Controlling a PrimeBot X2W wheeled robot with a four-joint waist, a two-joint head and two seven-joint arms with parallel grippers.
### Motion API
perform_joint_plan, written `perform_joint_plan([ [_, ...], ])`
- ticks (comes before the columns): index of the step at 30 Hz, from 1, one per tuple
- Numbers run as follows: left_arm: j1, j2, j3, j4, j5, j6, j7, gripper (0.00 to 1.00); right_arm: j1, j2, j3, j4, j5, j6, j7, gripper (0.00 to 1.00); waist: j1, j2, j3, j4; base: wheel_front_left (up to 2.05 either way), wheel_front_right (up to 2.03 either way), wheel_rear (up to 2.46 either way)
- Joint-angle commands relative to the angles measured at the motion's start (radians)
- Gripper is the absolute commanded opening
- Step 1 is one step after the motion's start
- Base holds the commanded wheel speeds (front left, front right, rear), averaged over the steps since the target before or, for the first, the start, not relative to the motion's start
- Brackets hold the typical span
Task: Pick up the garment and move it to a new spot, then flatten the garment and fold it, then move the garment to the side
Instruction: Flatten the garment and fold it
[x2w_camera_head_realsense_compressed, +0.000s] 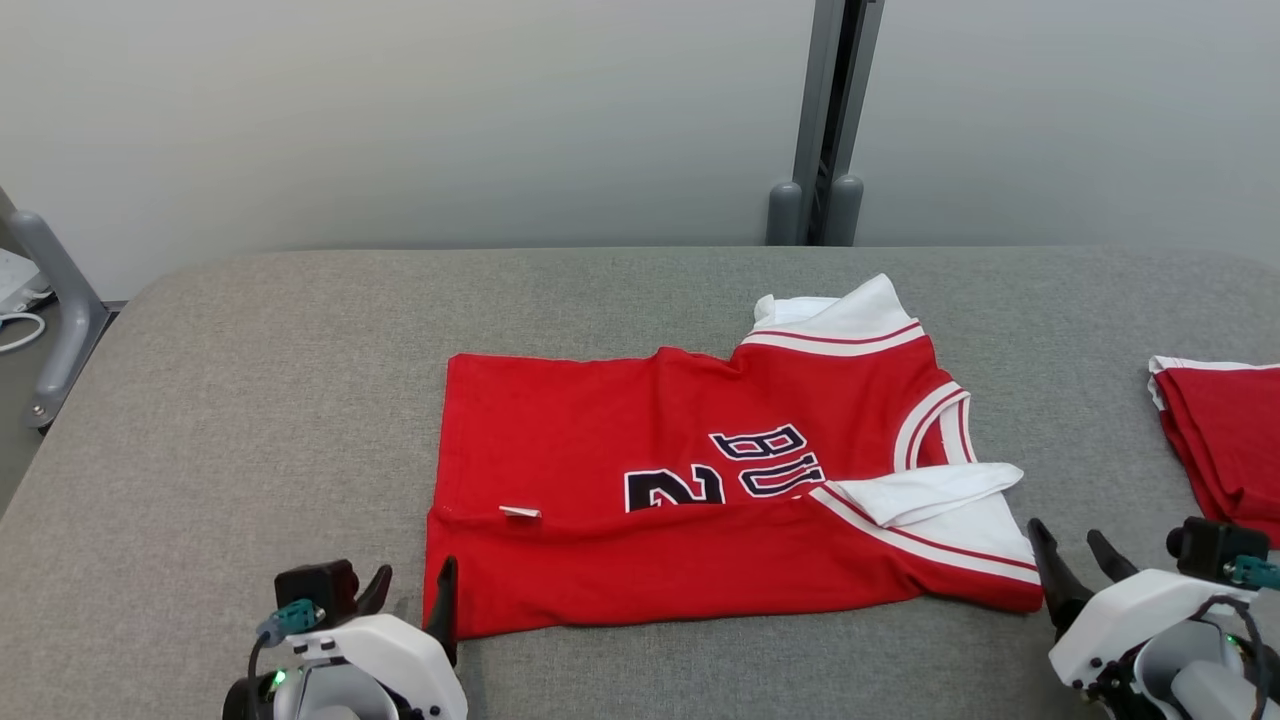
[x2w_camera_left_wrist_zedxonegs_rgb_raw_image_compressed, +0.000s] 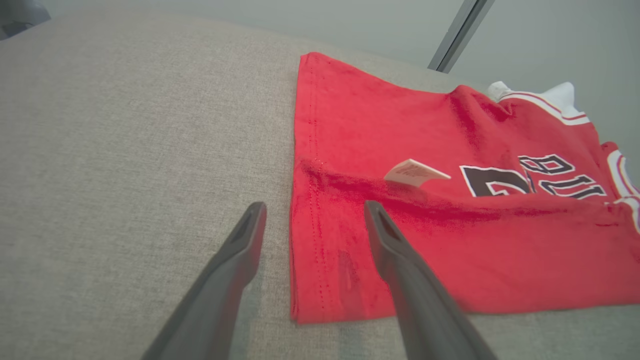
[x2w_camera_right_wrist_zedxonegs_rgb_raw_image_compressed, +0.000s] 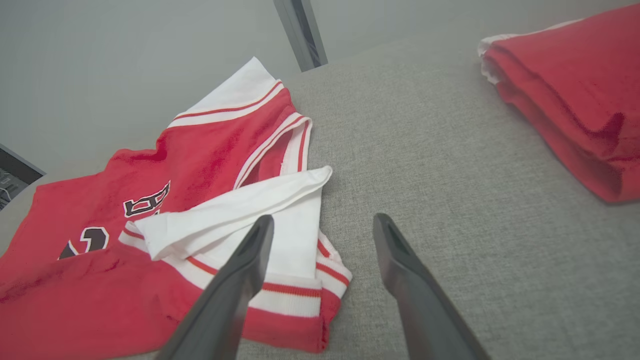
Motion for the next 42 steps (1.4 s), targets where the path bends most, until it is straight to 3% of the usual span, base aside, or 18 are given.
perform_joint_plan([
  [1,0.01,-0.007,-0.005,0.027,0.01,-0.007,-0.001,1.0,0.016,0.012,-0.013,0.013,-0.023,0.0,-0.004,1.0,0.0,0.0,0.001,0.001,0.0,0.0,0.0],
  [11,-0.007,-0.05,-0.011,0.144,-0.014,-0.069,0.008,1.0,0.011,0.046,-0.007,0.08,-0.025,0.0,0.0,1.0,0.0,0.0,0.006,0.004,0.0,0.0,0.0],
  [36,-0.071,-0.124,-0.06,0.328,-0.008,-0.147,0.045,1.0,-0.024,0.053,0.074,0.11,0.026,0.0,0.035,1.0,0.0,0.0,0.036,0.014,0.0,0.0,0.0],
  [37,-0.072,-0.127,-0.064,0.333,-0.006,-0.152,0.05,0.98,-0.024,0.054,0.078,0.107,0.029,0.0,0.038,1.0,0.0,0.0,0.037,0.015,0.0,0.0,0.0],
  [38,-0.073,-0.13,-0.067,0.337,-0.006,-0.159,0.056,0.62,-0.024,0.054,0.082,0.102,0.035,0.0,0.044,1.0,0.0,0.0,0.038,0.016,0.0,0.0,0.0],
  [40,-0.079,-0.135,-0.074,0.344,-0.003,-0.171,0.066,0.0,-0.023,0.051,0.09,0.097,0.041,0.0,0.048,0.31,0.0,0.0,0.04,0.019,0.0,0.0,0.0],
  [41,-0.083,-0.137,-0.077,0.347,-0.002,-0.174,0.07,0.0,-0.023,0.048,0.093,0.095,0.043,0.0,0.049,0.02,0.0,0.0,0.041,0.02,0.0,0.0,0.0],
  [42,-0.087,-0.136,-0.078,0.351,-0.002,-0.177,0.071,0.0,-0.023,0.046,0.096,0.094,0.047,0.0,0.049,0.0,0.0,0.0,0.041,0.02,0.0,0.0,0.0],
])
